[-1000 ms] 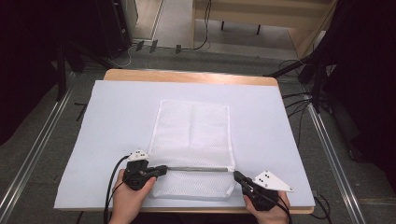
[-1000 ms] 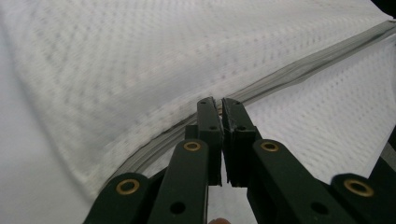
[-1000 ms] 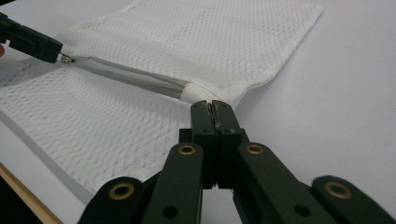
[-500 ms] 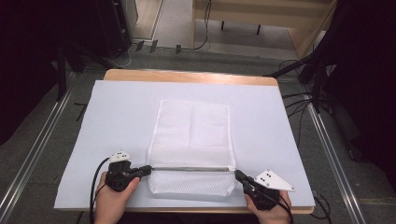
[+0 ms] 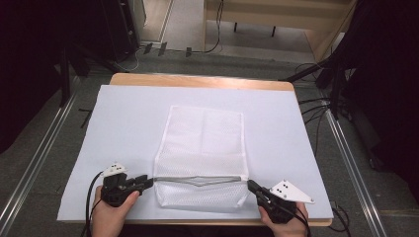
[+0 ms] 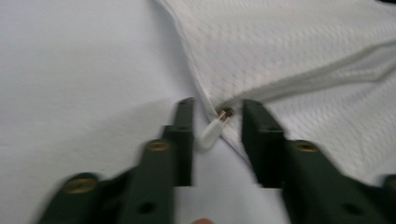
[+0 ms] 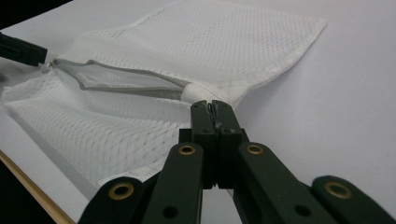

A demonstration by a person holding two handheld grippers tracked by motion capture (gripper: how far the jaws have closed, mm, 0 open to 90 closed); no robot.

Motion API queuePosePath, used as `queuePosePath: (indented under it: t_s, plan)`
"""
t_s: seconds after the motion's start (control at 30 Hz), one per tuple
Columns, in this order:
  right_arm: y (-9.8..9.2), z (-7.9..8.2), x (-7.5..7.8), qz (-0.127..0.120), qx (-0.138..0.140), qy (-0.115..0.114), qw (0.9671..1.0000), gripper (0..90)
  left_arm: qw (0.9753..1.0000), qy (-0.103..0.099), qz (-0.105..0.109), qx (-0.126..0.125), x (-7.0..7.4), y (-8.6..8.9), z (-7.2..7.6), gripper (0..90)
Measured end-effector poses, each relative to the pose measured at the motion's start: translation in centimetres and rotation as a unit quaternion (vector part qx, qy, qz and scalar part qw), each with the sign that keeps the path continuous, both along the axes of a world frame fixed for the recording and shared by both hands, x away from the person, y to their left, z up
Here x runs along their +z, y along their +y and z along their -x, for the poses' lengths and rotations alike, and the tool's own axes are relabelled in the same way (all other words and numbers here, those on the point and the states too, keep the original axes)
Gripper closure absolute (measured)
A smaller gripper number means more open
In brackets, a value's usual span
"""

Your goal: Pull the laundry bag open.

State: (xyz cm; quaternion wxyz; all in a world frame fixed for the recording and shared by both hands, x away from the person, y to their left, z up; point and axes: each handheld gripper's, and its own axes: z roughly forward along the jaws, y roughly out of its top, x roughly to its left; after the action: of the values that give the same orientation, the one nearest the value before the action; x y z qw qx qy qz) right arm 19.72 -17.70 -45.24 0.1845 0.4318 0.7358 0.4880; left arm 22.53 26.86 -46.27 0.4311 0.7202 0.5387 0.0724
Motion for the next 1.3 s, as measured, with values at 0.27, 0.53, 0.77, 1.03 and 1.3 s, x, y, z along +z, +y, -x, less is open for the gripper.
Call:
queuePosePath:
  t_s: [0.27, 0.53, 0.77, 1.03, 1.3]
  plan:
    - [0.2, -0.2, -0.3, -0.013, -0.007, -0.008, 0.9999, 56.8, 0.9969, -0.071, -0.020, 0.027, 1.0, -0.1, 0.7, 20.4]
    - [-1.3, -0.7, 0.2, -0.010, -0.028, -0.025, 0.9993, 34.9, 0.9954, -0.094, -0.005, 0.018, 1.4, 0.8, 0.9, 13.4]
    - [-4.0, -1.9, 0.4, -0.013, -0.044, -0.027, 0.9986, 27.4, 0.9941, -0.103, -0.018, 0.029, 1.4, 1.8, 0.8, 12.9]
    - [-7.6, -2.8, 0.3, -0.016, -0.075, -0.023, 0.9968, 20.1, 0.9932, -0.107, -0.031, 0.034, 1.3, 3.0, 0.7, 9.3]
    - [-10.8, -3.6, -0.5, -0.008, -0.121, -0.012, 0.9925, 17.0, 0.9912, -0.118, -0.027, 0.054, 1.3, 4.8, 0.5, 5.7]
